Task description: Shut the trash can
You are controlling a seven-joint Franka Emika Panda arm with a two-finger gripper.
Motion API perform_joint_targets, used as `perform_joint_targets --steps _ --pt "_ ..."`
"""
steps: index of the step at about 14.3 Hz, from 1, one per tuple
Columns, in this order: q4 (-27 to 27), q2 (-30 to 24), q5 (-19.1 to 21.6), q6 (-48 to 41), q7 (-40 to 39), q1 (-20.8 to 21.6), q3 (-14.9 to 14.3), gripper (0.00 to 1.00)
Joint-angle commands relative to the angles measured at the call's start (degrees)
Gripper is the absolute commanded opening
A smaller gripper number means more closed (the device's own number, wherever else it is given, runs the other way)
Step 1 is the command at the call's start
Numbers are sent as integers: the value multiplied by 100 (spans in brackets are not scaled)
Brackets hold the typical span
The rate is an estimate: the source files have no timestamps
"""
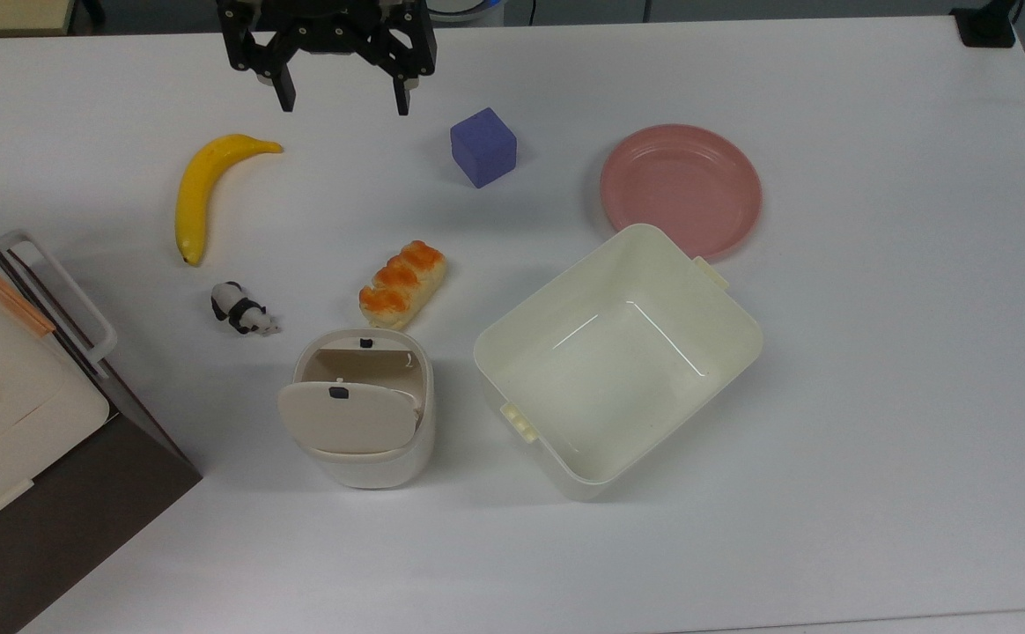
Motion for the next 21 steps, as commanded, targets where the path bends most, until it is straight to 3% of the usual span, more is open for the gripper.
perform_joint_targets --steps 1,11,13,14,21 --pt "-179 -103 63 127 -196 29 -54 100" --pt "-179 -103 107 4 -266 29 -54 100" --pt "-171 -103 125 -14 -249 20 -54 95" --pt "-171 -112 125 -5 -196 20 -54 100" --pt "-171 -112 134 4 -240 20 -54 100"
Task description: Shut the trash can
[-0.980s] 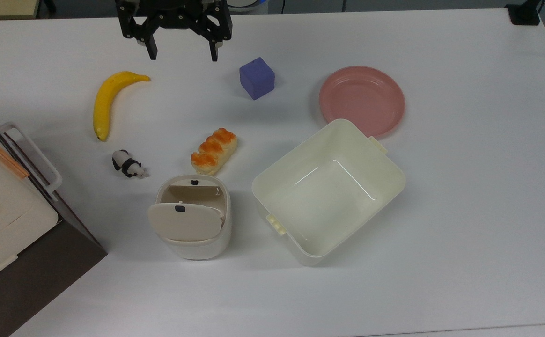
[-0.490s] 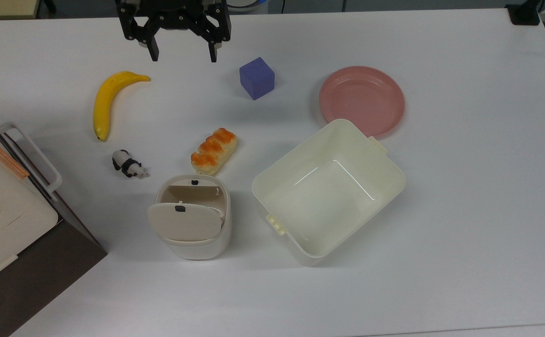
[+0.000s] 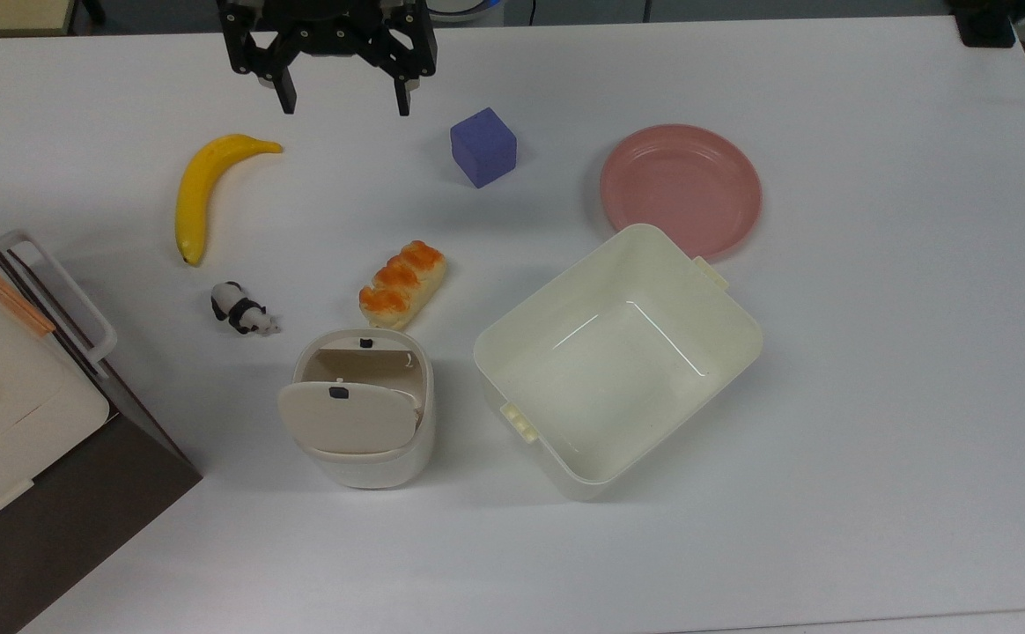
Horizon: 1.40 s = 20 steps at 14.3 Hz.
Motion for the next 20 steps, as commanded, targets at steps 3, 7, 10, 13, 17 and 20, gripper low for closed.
perform_joint_targets --steps 3,7,10,13,17,20 --pt "-145 -112 125 16 -162 20 -54 100" --pt "-145 -112 90 16 -171 20 -54 100" --pt "-145 -103 81 16 -171 20 -54 100" --pt "-154 -85 63 278 -75 46 -45 42" --pt "-251 2 -7 1227 259 73 -36 0" --pt "-242 230 -103 2201 496 134 -27 0"
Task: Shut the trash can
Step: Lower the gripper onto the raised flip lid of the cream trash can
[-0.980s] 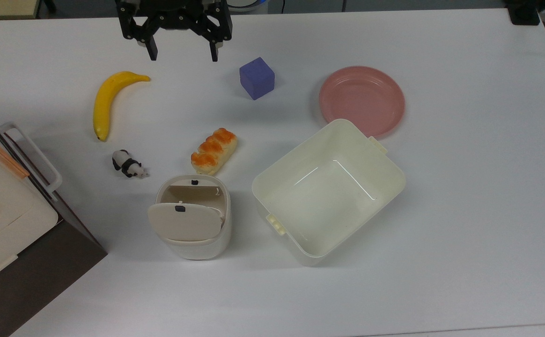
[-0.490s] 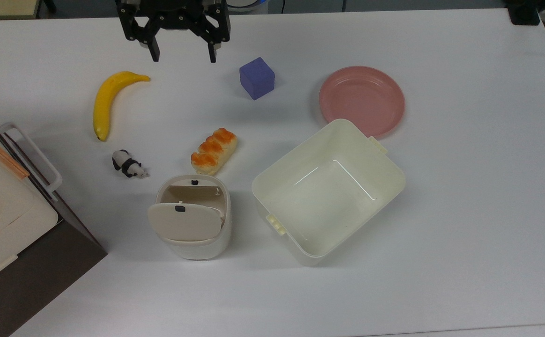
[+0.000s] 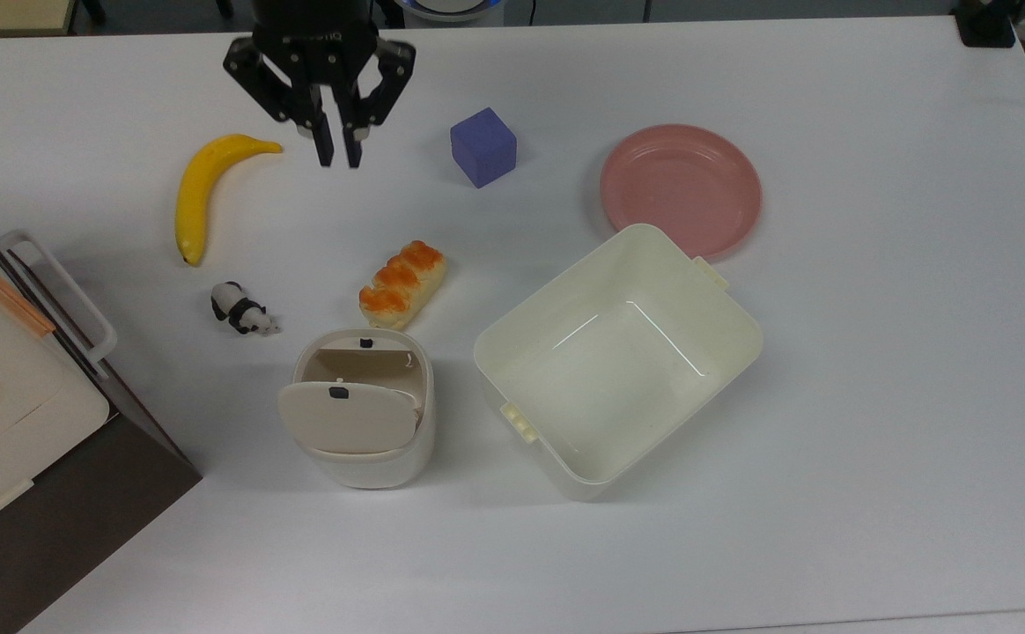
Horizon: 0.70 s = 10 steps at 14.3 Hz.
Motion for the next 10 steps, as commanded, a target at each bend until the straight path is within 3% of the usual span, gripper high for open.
perform_joint_targets --steps 1,6,8,10 --pt "-127 257 -269 1251 430 191 -28 0" --pt "-92 785 -1376 3140 1939 288 -2 0" --pt "-48 1057 -1929 3538 2546 306 -11 0" --pt "-13 1233 -2203 3854 2838 306 -11 0"
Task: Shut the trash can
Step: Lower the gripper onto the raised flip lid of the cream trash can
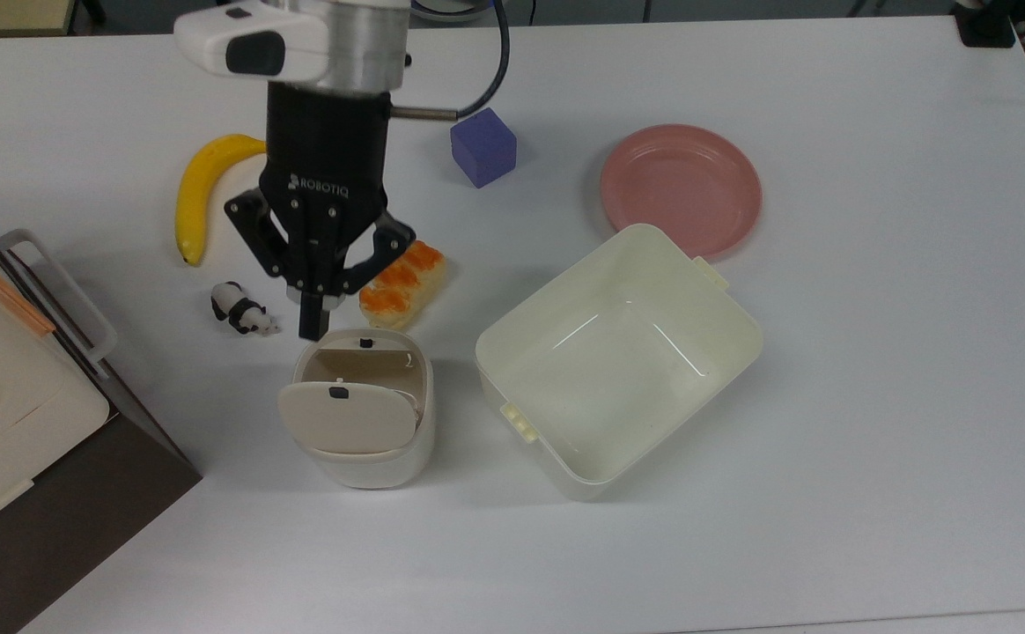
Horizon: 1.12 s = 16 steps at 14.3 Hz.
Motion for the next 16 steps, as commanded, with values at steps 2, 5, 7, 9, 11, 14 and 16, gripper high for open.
perform_joint_targets --steps 2,5,7,9,11,14,16 --pt "61 432 -649 510 703 109 -40 0" --pt "228 670 -684 510 722 170 -58 0" --pt "228 731 -754 510 721 179 -49 0" --pt "219 723 -772 510 722 179 -49 0" --pt "219 723 -772 501 713 170 -49 0" --pt "201 696 -772 449 704 144 -49 0" --pt "201 670 -764 379 704 135 -40 0"
